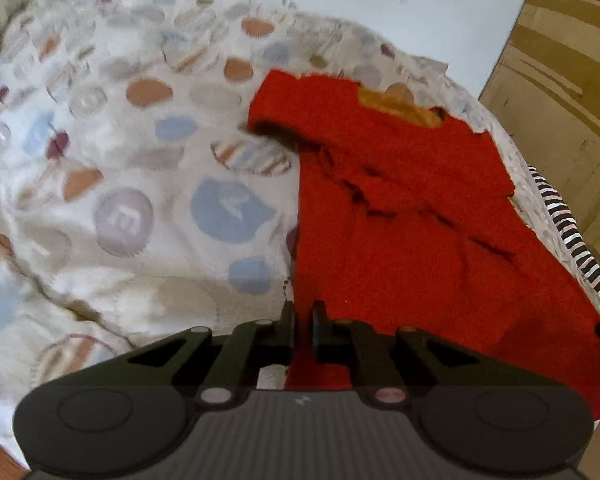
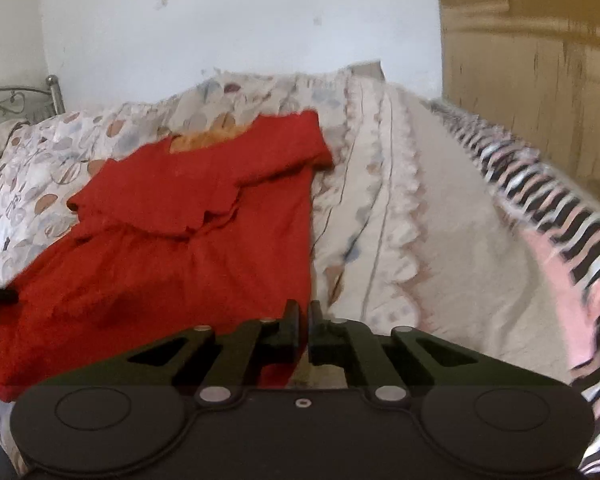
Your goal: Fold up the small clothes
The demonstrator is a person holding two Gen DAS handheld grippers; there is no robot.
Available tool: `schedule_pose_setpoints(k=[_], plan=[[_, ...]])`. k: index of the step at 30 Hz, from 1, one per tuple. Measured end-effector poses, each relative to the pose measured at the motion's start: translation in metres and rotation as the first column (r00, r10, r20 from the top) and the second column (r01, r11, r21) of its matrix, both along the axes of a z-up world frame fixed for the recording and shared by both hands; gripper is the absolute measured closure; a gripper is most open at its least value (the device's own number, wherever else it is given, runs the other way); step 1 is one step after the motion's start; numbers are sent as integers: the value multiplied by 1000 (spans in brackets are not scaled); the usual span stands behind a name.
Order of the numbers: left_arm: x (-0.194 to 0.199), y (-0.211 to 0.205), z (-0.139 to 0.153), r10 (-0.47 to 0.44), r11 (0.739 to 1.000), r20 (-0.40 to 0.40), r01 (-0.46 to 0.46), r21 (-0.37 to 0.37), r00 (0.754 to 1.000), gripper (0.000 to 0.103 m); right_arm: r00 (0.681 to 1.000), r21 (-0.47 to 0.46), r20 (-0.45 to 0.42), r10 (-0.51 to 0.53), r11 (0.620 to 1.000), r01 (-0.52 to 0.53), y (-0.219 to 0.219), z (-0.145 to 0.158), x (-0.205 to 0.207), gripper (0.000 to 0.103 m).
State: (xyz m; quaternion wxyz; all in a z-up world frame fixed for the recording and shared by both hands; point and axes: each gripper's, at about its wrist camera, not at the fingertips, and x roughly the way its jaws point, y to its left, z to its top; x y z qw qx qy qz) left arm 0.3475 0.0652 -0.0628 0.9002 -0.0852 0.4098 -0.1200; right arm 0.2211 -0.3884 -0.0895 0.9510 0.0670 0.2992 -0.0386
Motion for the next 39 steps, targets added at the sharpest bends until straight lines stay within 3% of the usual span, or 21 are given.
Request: schedule_pose_setpoints(k=[4,7,10,12,13,14,15,16,18,20,23,24,25,26,27,28,29,32,35,37,39], plan=[[-16,9,12,30,999,14,-30,-25,999,102,999,-17,40,4,1000,-3,-4,21,-25,103],[-14,5,2,23,1000,6,-23,21,1000,102,998,-101,39,-56,993,59,-14,21,-37,103],[-7,-3,-10,27,999,-10,-27,24,1000,101,996,30,-47,-72,997,73,-40,0,-34,103],[-7,-3,-15,33,999,-20,-33,-6,999,98,997,31,-38,-63,997,65,-39,-4,-39,103],[-8,-2,-17,38,999,-32,-39,-27,999,95,999,51,-20,-45,998,46,-38,-4,-44,97],[-9,1,-19,45,998,-47,-48,-46,998,84,999,86,-5,-32,996,32,-38,-4,-48,84],[-10,4,-22,49,997,-59,-52,-58,997,70,1000,124,7,-22,992,21,-39,-5,-51,79],[-13,7,-25,52,996,-66,-56,-66,997,64,1000,171,21,-8,985,4,-41,-6,-54,71],[-18,13,-30,48,996,-73,-53,-72,996,48,999,218,43,16,976,-25,-38,-7,-58,66],[-24,19,-33,33,994,-74,-40,-99,997,47,998,253,54,43,966,-55,-34,-8,-59,53],[-30,25,-37,3,989,-74,-13,-146,997,47,995,330,50,82,939,-94,-25,-13,-57,42],[-31,25,-38,-16,987,-83,2,-163,996,50,996,338,26,86,937,-90,-21,-16,-53,42],[-31,24,-38,-38,985,-95,21,-172,995,60,996,337,-12,88,938,-79,-17,-21,-48,42],[-32,22,-36,-59,985,-100,41,-170,993,88,996,322,-34,79,944,-64,-12,-24,-45,51],[-34,19,-33,-77,986,-99,61,-157,992,94,997,305,-35,70,951,-56,-10,-24,-45,63],[-37,16,-27,-82,989,-90,70,-131,992,95,997,300,-32,72,952,-59,-9,-21,-45,85],[-39,13,-18,-82,993,-79,74,-92,994,96,998,308,-33,59,950,-46,-11,-18,-45,98],[-45,10,12,-66,994,-34,63,-84,997,97,998,399,49,41,915,-57,-29,1,-56,99],[-52,9,40,-59,994,7,59,-96,998,97,994,345,96,47,935,-77,-32,32,-69,100],[-50,3,41,-69,997,13,69,-29,998,97,995,319,88,49,945,-75,-35,42,-72,100],[-45,-2,25,-67,997,-22,68,31,997,97,996,298,72,50,952,-69,-36,40,-70,100]])
